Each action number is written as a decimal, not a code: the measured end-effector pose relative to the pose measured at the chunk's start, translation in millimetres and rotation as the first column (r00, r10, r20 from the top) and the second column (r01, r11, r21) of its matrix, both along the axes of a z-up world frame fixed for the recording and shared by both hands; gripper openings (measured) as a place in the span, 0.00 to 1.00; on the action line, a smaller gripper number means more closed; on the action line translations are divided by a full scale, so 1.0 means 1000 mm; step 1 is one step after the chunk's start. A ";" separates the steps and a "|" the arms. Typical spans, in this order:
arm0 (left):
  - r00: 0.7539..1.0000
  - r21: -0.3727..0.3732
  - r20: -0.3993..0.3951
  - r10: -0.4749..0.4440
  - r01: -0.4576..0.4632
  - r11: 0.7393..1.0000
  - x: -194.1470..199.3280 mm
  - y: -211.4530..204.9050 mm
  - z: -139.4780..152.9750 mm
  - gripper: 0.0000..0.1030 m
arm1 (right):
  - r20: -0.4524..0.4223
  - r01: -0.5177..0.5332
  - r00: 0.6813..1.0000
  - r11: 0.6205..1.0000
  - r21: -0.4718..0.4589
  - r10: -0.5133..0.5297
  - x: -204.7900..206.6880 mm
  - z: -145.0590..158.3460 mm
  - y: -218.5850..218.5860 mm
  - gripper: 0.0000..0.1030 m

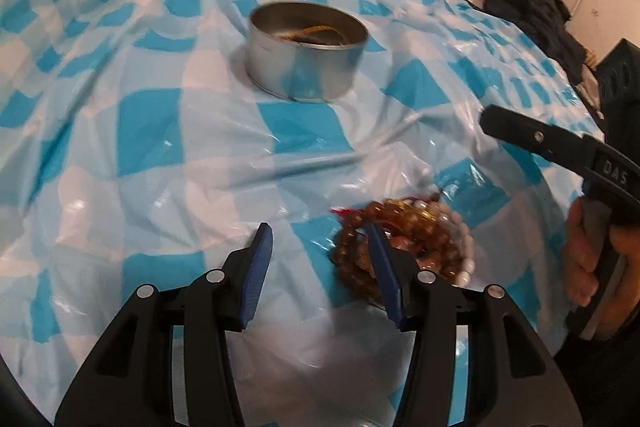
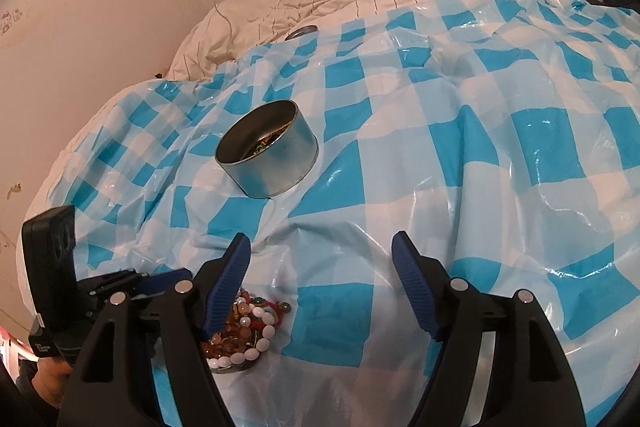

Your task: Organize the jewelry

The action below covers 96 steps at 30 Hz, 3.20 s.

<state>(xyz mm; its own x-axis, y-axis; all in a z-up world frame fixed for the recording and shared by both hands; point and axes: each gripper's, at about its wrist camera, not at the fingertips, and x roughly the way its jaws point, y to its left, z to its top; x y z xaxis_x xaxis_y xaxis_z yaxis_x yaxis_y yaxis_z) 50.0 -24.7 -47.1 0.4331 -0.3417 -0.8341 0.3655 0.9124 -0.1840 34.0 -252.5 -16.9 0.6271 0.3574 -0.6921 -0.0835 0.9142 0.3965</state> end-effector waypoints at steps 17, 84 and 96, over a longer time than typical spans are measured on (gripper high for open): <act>0.994 0.120 0.041 -0.103 0.098 0.988 -0.004 -0.025 -0.004 0.33 | -0.003 -0.020 1.000 1.000 0.010 0.020 0.001 -0.002 0.004 0.71; 0.987 -0.204 0.096 0.132 -0.110 0.973 0.020 0.050 0.037 0.10 | -0.043 -0.297 0.954 0.928 -0.225 0.295 0.003 -0.031 0.087 0.33; 0.987 -0.206 0.094 0.127 -0.105 0.973 0.020 0.050 0.036 0.10 | 0.104 -0.290 0.949 0.953 -0.091 0.299 -0.008 0.000 0.071 0.10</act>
<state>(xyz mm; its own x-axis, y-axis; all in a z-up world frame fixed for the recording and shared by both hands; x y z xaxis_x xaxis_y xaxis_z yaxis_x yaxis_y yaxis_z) 70.2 25.3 -11.0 0.5622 -0.4389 -0.7009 0.2864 0.8984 -0.3329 26.2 -181.9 -16.7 0.5786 0.4889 -0.6529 -0.3945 0.8683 0.3006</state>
